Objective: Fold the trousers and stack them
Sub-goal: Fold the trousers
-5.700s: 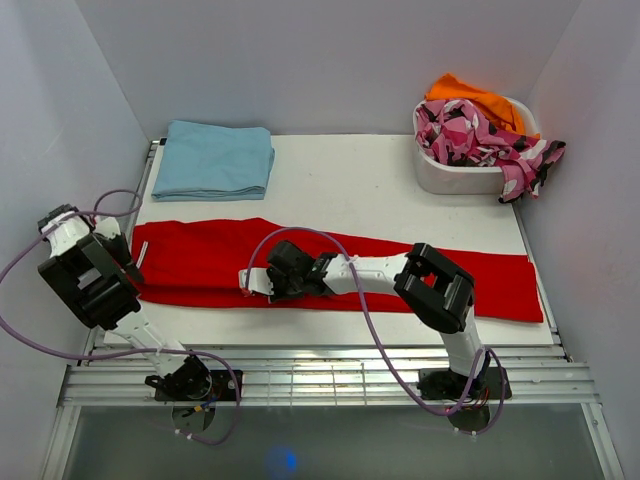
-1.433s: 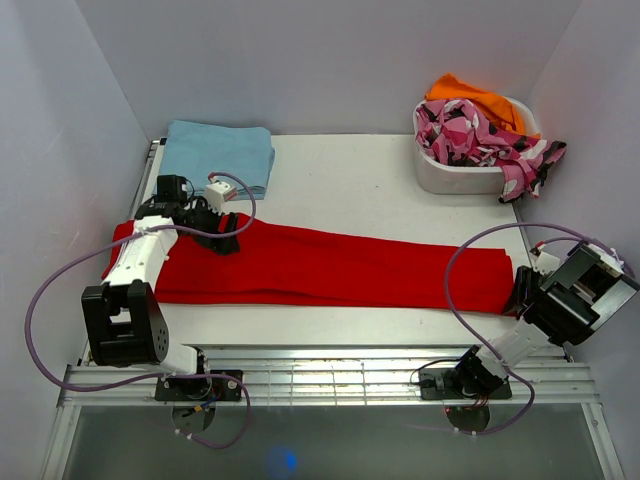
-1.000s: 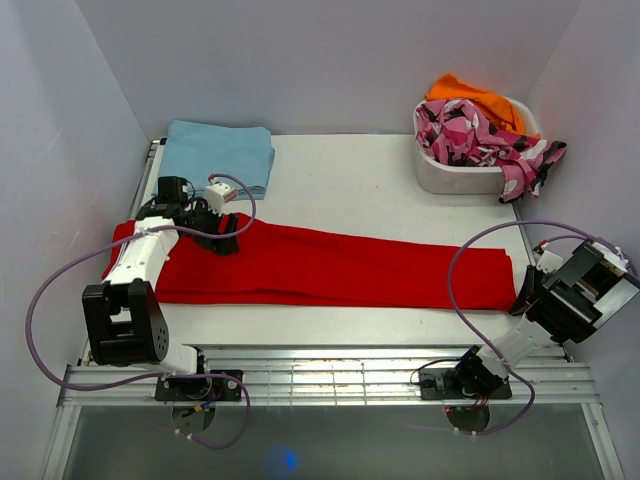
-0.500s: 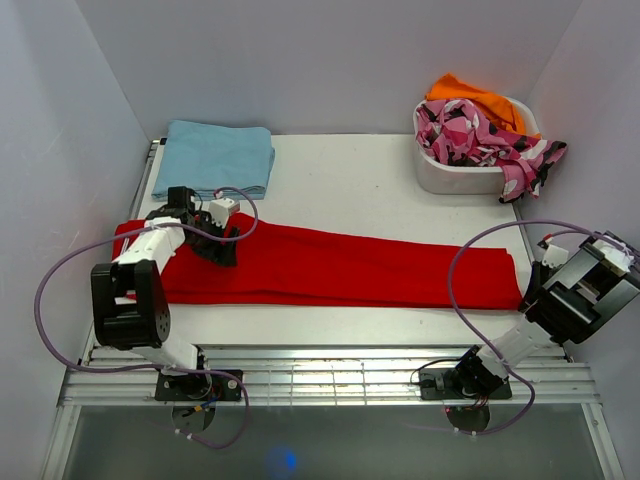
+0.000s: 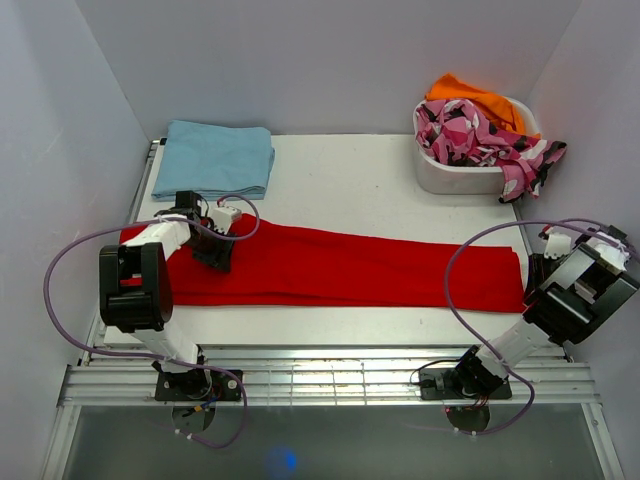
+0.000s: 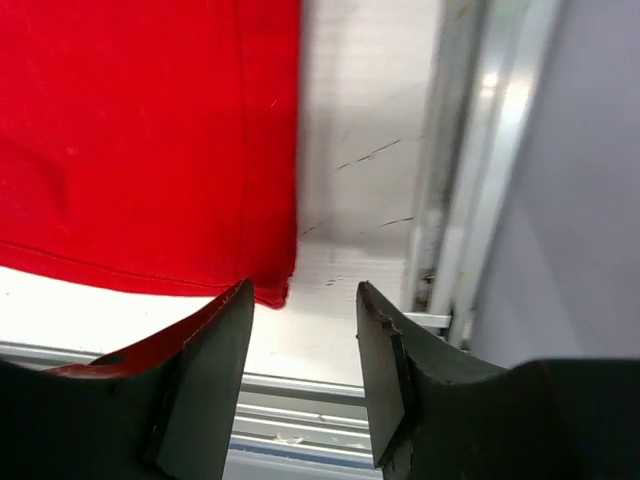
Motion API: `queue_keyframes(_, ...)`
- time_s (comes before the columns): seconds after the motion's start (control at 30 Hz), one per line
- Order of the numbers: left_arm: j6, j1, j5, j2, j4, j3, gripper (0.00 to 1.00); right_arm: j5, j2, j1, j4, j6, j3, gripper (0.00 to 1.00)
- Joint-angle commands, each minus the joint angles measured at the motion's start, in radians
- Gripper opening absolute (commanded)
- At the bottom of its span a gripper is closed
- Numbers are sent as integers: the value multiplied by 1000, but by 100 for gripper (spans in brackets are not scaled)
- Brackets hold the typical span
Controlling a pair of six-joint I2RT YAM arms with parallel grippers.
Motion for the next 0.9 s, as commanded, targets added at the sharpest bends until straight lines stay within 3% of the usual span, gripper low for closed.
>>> queue_keyframes(0.0,17,1,-95,66,-6,-64,59,-65,29,-1,-2,0,148,52)
queue_keyframes(0.3,52,9,-158,68,13,-92,59,-149,150,87,-11,118,247,48)
queue_keyframes(0.77,34,9,-126,80,-15,-49,59,-66,239,180,162,218,250,50)
queue_keyframes(0.87,32,9,-126,82,-15,-49,59,-88,245,186,156,218,261,33)
